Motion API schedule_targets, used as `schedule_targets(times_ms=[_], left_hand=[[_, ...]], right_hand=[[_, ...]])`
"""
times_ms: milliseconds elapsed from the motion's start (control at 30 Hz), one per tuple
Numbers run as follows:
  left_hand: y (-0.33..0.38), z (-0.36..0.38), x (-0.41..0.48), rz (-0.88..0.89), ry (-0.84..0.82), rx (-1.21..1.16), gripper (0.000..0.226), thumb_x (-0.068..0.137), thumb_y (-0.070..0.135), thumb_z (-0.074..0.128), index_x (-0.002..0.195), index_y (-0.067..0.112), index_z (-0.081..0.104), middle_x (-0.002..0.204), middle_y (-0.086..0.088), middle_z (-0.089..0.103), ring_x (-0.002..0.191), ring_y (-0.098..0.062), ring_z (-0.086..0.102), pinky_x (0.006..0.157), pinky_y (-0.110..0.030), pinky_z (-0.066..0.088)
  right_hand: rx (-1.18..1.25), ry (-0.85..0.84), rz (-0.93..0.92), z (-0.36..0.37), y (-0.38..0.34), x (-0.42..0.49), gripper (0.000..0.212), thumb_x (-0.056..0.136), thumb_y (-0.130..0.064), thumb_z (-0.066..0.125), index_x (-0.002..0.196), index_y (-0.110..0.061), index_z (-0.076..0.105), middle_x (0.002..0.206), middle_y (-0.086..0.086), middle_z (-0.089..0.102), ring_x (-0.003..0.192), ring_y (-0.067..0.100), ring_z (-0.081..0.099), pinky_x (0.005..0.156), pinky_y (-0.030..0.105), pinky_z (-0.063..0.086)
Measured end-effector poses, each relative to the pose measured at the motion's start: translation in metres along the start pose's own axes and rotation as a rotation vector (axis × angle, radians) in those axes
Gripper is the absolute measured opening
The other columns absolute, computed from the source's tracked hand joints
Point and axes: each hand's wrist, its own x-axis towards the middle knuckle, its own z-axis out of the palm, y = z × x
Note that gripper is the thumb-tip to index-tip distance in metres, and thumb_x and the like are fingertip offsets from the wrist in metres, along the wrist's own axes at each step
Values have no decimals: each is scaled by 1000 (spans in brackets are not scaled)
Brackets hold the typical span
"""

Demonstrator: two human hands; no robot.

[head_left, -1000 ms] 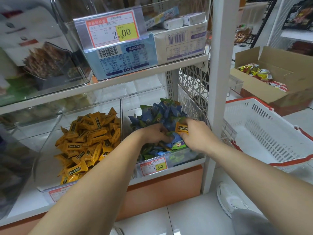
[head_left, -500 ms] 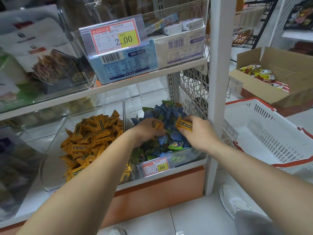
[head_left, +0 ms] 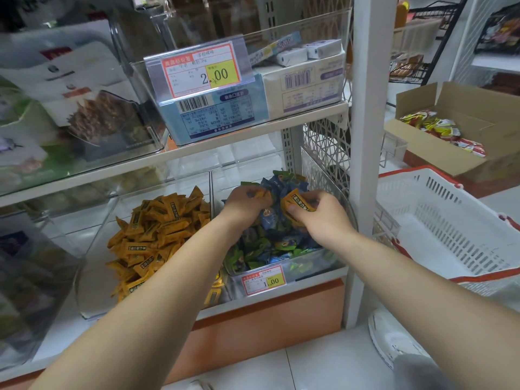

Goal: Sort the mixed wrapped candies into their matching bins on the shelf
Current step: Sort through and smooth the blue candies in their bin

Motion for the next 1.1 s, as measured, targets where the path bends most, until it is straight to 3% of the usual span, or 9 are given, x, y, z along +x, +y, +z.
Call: schedule_targets(times_ms=[133,267,367,500,567,667,833,1000,1100], left_hand=[[3,-3,-5,10,61,-76,29,86,16,72,114,16,65,114,-15,67,103,-34,66,91,-51,56],[5,-3,-11,40,119,-182,32,91,13,66,122,18,60,117,-16,66,102,-34,67,91,-47,57],[10,4,-21,17,81,-325,25,97,14,61,121,17,61,121,-16,64,107,-33,65,86,-42,56],[11,14,-33,29,68,-420,8,100,13,56,104,11,61,103,-19,66,85,-30,64,68,-35,56],[10,14,-36,22,67,-452,18,97,14,60,109,1,59,99,-25,65,79,-29,64,56,-28,55],[8,8,-36,-3,104,-447,36,93,18,68,122,1,55,109,-25,66,88,-31,69,64,-34,58],[1,-14,-35,-26,207,-522,16,91,14,70,105,19,62,105,-15,70,93,-31,71,77,-42,59],[4,-48,-42,56,237,-312,32,83,16,78,111,20,64,100,-10,72,85,-27,71,72,-40,61],[-3,-84,-51,180,211,-15,31,79,24,81,105,28,64,90,-1,73,78,-23,71,64,-39,59]], right_hand=[[74,3,37,6,-1,1,35,88,-34,75,115,-21,57,94,-12,62,80,6,63,84,38,59],[214,7,62,16,-2,3,36,89,-31,74,117,-18,58,104,-2,66,90,16,68,83,40,61],[313,53,46,25,-6,3,35,88,-37,74,114,-20,58,104,-4,67,87,4,68,74,22,57],[293,144,46,38,-12,-2,38,87,-42,74,110,-17,57,100,-2,65,88,10,64,68,21,51],[247,144,25,42,-16,-6,33,89,-44,71,106,-20,55,94,-5,65,85,9,63,67,25,49],[181,60,-34,48,-22,-13,17,95,-36,63,106,-27,53,96,-12,64,89,7,63,66,18,43],[268,-209,-141,56,-32,-26,35,94,-20,64,128,-25,59,116,-11,68,109,6,63,91,23,50],[216,-416,-159,49,-40,-26,42,96,-22,64,137,-23,58,133,-4,61,121,11,57,106,29,44],[-142,-359,-277,42,-32,-24,42,93,-38,64,133,-28,58,130,-6,57,115,10,56,93,24,42]])
